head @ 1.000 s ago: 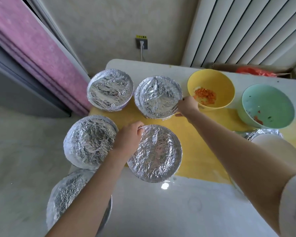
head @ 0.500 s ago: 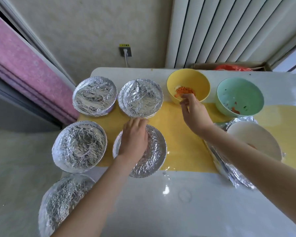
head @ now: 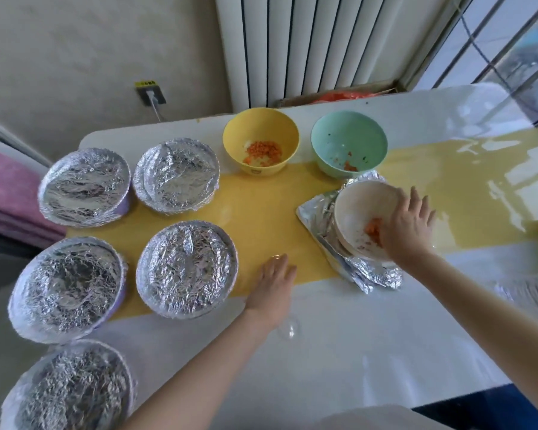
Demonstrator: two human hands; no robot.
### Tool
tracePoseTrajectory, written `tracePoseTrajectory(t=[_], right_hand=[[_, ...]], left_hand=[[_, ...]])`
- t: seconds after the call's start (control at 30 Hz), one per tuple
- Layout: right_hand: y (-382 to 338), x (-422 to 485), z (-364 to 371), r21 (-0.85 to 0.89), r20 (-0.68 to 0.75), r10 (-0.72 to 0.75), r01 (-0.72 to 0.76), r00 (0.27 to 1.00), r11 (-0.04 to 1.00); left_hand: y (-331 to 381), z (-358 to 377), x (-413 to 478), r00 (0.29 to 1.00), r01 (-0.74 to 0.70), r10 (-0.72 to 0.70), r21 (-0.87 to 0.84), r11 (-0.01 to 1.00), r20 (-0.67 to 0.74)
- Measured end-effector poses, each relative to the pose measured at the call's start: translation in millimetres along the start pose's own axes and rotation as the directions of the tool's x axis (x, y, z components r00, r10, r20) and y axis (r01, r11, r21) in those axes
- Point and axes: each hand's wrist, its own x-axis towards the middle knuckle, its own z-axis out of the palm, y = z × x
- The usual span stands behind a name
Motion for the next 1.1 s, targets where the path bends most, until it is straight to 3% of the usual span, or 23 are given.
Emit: tracePoseTrajectory(t=[0.07, 0.2, 0.3, 0.43, 0.53, 0.67, 0.87, 1.1], right_hand=[[14.5, 1.1, 0.1, 0.068, 0.003, 0.074, -0.074, 0.997, 0.995], [31.2, -0.9, -3.8, 0.276, 0.047, 0.205, -0.21, 0.978, 0.938], [39.4, 0.7, -1.6, 0.309, 0.149, 0.282, -0.316, 0.948, 0.897], [49.4, 5.1, 2.9, 0.413, 0.216, 0.322, -0.385, 0.922, 0.825], [54.2, 3.8, 3.3, 0.573, 0.302, 0.343, -0.457, 0.889, 0.68], [58.5, 4.8, 2.1, 0.695, 0.402, 0.349, -0.53, 0.847, 0.485], [64.0, 5.9, -2.3, 0.734, 0.422, 0.34, -0.537, 0.841, 0.416], [68.6, 5.5, 0.1, 0.777, 0.453, 0.333, -0.549, 0.827, 0.308]], left_hand=[[1.3, 7.1, 0.7, 0.999, 0.02, -0.021, 0.056, 0.998, 0.026], [3.9, -2.2, 9.3, 0.998, 0.03, -0.031, -0.026, 0.999, -0.05], [10.3, -19.0, 23.1, 0.982, 0.007, -0.035, -0.147, 0.989, -0.188], [29.8, -42.9, 46.0, 0.915, -0.129, 0.006, -0.278, 0.952, -0.404], [40.6, -52.9, 59.8, 0.933, -0.144, 0.023, -0.313, 0.939, -0.36], [46.8, -50.1, 75.8, 0.973, -0.032, -0.024, -0.236, 0.971, -0.228], [60.1, -45.6, 89.1, 0.967, 0.169, -0.191, -0.143, 0.975, -0.166], [71.6, -44.3, 96.2, 0.926, 0.199, -0.313, -0.432, 0.88, -0.21]])
